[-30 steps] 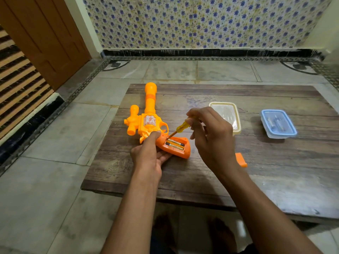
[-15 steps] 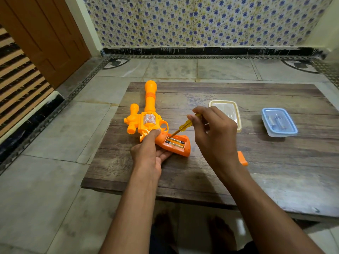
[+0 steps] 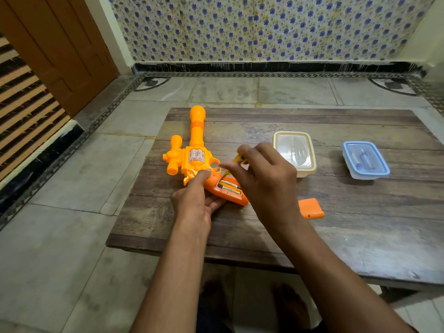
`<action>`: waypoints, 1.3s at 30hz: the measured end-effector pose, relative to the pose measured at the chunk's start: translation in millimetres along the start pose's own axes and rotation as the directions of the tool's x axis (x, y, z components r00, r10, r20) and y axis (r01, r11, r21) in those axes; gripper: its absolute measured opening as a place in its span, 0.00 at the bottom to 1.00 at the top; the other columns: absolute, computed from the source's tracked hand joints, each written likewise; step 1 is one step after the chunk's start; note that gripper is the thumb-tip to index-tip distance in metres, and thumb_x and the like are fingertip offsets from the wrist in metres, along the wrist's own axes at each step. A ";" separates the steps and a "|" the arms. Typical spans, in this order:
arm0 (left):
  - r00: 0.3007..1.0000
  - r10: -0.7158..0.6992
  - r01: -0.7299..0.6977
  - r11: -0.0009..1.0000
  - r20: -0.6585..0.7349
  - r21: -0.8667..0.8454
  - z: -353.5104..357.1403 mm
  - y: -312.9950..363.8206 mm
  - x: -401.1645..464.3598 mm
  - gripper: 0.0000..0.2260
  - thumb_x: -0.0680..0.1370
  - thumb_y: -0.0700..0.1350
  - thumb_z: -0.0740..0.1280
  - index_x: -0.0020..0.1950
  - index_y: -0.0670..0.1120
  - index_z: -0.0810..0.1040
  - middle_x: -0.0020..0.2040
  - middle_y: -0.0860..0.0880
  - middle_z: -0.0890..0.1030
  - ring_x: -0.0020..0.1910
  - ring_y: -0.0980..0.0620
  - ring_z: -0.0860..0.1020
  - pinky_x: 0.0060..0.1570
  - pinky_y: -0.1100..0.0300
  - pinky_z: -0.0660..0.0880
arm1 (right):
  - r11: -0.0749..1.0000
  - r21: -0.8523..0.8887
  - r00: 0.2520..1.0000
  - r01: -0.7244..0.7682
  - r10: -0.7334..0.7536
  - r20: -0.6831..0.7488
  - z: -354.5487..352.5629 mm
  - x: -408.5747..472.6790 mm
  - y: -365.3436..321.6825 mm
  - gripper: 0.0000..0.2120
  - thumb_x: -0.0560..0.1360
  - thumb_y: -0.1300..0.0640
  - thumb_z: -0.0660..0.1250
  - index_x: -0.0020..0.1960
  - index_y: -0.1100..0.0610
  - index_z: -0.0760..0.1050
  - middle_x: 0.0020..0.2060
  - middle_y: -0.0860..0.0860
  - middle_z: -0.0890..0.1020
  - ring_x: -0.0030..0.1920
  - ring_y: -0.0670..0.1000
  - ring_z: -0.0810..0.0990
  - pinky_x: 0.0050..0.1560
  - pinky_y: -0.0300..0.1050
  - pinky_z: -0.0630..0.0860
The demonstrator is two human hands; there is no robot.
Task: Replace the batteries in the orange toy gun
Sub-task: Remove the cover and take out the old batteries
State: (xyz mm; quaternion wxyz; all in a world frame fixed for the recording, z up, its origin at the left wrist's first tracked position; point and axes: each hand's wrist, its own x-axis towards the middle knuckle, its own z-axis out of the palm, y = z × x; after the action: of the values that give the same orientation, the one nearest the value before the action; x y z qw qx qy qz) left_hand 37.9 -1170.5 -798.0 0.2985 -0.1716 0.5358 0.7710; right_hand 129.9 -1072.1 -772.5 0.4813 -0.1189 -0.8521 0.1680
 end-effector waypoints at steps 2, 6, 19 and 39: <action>1.000 0.001 -0.001 1.000 0.006 0.004 -0.8 -0.5 2.2 0.16 0.76 0.42 0.72 0.63 0.41 0.80 0.53 0.36 0.86 0.42 0.44 0.87 0.33 0.51 0.83 | 0.999 0.054 1.000 0.010 -0.011 0.015 4.2 1.8 -1.9 0.13 0.72 0.59 0.79 0.54 0.64 0.83 0.42 0.56 0.82 0.40 0.51 0.79 0.40 0.37 0.75; 1.000 -0.009 0.009 1.000 0.014 0.006 -2.2 0.4 3.1 0.17 0.76 0.41 0.72 0.64 0.40 0.80 0.53 0.35 0.85 0.42 0.42 0.87 0.33 0.50 0.83 | 0.976 0.219 0.997 -0.010 -0.007 0.077 10.4 7.4 -0.7 0.17 0.70 0.69 0.78 0.58 0.64 0.83 0.48 0.56 0.86 0.44 0.44 0.80 0.48 0.20 0.67; 0.999 -0.026 0.025 1.000 0.022 0.015 -3.4 5.8 4.1 0.11 0.76 0.41 0.73 0.57 0.43 0.79 0.52 0.36 0.85 0.45 0.39 0.85 0.33 0.48 0.83 | 0.922 0.338 0.905 -0.191 0.032 0.424 39.3 62.8 9.4 0.19 0.76 0.62 0.74 0.66 0.57 0.80 0.44 0.50 0.84 0.40 0.47 0.83 0.41 0.27 0.73; 1.000 -0.008 0.008 1.000 0.022 0.027 -0.1 5.6 -0.7 0.11 0.74 0.42 0.75 0.54 0.42 0.80 0.49 0.37 0.85 0.43 0.40 0.86 0.38 0.45 0.84 | 0.982 0.122 0.704 -0.145 0.016 0.710 55.8 105.1 8.3 0.21 0.80 0.60 0.70 0.72 0.58 0.74 0.52 0.61 0.82 0.45 0.57 0.82 0.47 0.57 0.80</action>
State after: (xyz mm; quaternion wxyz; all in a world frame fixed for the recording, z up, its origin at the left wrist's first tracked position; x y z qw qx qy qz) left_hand 34.8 -1172.1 -793.6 0.3098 -0.1612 0.5421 0.7643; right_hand 28.8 -1035.8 -720.7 0.1196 -0.0415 -0.9477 0.2931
